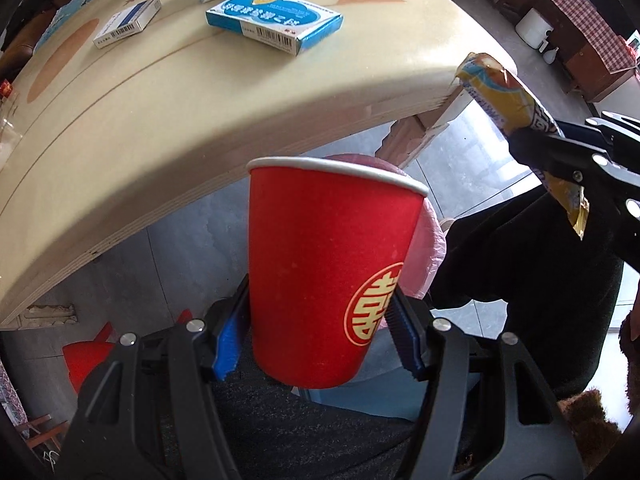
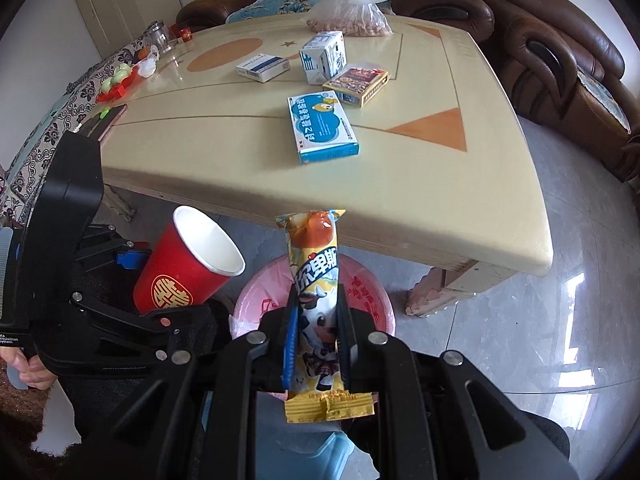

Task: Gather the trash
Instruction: 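Lift the red cup and snack bar with both tools toward the bin, then open both tools to drop the red cup and snack bar into the pink bin, then raise both open tools from the bin back over the table, then close the left tool on the white-blue medicine box while the right tool grasps the purple snack box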

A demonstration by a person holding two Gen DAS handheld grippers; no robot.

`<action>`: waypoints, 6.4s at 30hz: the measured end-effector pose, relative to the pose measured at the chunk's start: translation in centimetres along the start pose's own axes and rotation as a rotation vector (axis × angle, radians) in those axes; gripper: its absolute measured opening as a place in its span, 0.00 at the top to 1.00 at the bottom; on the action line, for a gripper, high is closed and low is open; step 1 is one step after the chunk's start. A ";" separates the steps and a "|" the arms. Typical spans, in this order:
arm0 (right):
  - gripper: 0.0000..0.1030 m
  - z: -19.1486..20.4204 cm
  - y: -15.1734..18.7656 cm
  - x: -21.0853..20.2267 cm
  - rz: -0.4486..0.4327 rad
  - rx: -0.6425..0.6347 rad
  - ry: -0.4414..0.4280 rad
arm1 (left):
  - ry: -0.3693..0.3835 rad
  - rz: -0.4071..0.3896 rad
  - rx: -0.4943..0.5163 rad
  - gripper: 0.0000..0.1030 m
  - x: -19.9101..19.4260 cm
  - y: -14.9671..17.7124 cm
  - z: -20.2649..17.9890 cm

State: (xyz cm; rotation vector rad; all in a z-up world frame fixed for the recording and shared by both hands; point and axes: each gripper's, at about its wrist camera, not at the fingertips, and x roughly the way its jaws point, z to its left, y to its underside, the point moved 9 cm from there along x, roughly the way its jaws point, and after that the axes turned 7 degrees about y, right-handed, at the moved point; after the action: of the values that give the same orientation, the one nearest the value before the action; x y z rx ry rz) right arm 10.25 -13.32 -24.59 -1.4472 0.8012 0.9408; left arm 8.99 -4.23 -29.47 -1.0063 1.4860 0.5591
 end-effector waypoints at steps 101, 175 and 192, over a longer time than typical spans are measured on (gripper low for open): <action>0.34 -1.0 4.3 6.7 0.207 0.200 -0.151 | 0.011 0.100 -0.211 0.31 -1.8 2.9 2.3; 0.24 -4.6 -25.7 16.6 0.441 0.170 -0.085 | 0.130 0.221 -0.961 0.24 -2.0 -24.5 24.8; 0.24 -3.8 -25.4 21.4 0.477 0.177 -0.014 | 0.192 0.236 -1.097 0.19 1.3 -25.1 27.4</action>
State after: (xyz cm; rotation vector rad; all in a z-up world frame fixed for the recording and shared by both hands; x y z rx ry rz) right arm 42.68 -13.83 -32.50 -1.1122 1.2187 1.1992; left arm 45.01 5.00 -30.77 -1.7481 1.4487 1.5774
